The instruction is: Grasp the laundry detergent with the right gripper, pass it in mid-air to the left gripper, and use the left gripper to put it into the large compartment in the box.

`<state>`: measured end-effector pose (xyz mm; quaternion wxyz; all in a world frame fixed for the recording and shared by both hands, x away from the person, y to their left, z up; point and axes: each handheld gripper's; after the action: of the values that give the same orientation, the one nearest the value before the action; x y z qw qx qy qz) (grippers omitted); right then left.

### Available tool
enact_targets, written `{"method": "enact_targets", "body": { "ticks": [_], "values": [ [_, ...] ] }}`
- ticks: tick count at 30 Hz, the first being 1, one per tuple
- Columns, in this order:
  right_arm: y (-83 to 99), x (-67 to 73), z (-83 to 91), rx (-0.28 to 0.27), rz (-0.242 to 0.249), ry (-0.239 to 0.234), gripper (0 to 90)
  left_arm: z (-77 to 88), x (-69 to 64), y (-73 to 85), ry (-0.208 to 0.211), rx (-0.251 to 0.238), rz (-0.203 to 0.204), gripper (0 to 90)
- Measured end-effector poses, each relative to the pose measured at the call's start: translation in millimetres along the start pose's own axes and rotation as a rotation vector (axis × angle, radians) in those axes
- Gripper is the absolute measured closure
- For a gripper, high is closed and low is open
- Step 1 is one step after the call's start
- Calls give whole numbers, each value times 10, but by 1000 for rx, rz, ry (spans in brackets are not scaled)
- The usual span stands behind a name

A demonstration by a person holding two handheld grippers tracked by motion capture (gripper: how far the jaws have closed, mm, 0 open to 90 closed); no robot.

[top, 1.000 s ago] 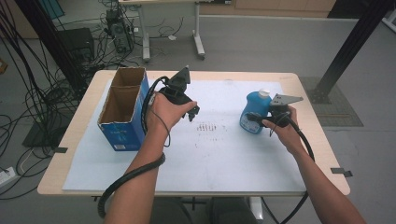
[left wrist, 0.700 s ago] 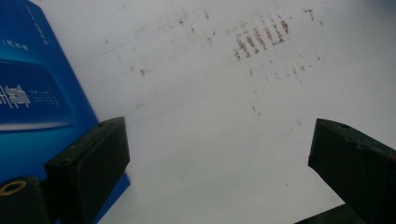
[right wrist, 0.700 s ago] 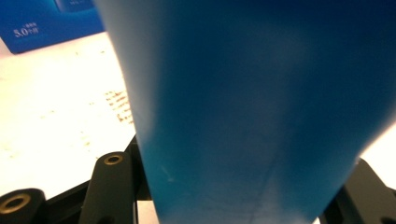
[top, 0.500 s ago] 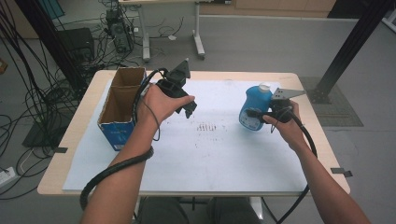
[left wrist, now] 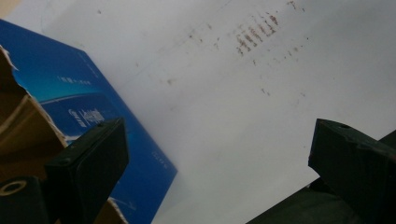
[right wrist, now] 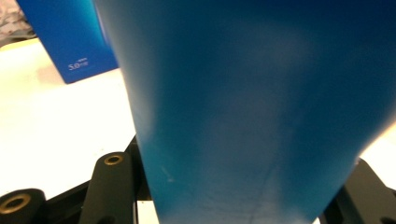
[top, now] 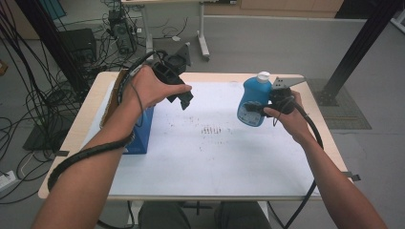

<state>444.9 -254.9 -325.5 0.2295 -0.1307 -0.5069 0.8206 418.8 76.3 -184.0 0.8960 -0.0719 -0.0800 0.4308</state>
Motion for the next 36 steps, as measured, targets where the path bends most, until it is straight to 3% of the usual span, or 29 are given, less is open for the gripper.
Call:
{"method": "enact_targets", "body": {
  "ticks": [11, 14, 16, 24, 36],
  "values": [
    [-368, 159, -152, 26, 39, -103, 437, 280, -2, -112, -2, -9, -179, 56],
    [-411, 189, -196, 38, 50, -118, 437, 333, -5, -126, 3, -17, -214, 56],
    [-462, 239, -270, 46, 59, -137, 436, 392, -17, -143, 4, -27, -268, 56],
    [-581, 407, -473, 50, 97, -220, 437, 497, -81, -203, -2, -15, -395, 57],
    [-671, 536, -721, 59, 141, -308, 437, 598, -177, -312, 35, 2, -531, 56]
  ]
}}
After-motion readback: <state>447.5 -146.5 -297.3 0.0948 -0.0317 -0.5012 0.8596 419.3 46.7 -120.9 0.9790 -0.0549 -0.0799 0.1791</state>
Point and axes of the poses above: each handheld gripper's, and its own axes: z roughly backward along the jaws, y roughly out of its underside, x roughly to its left
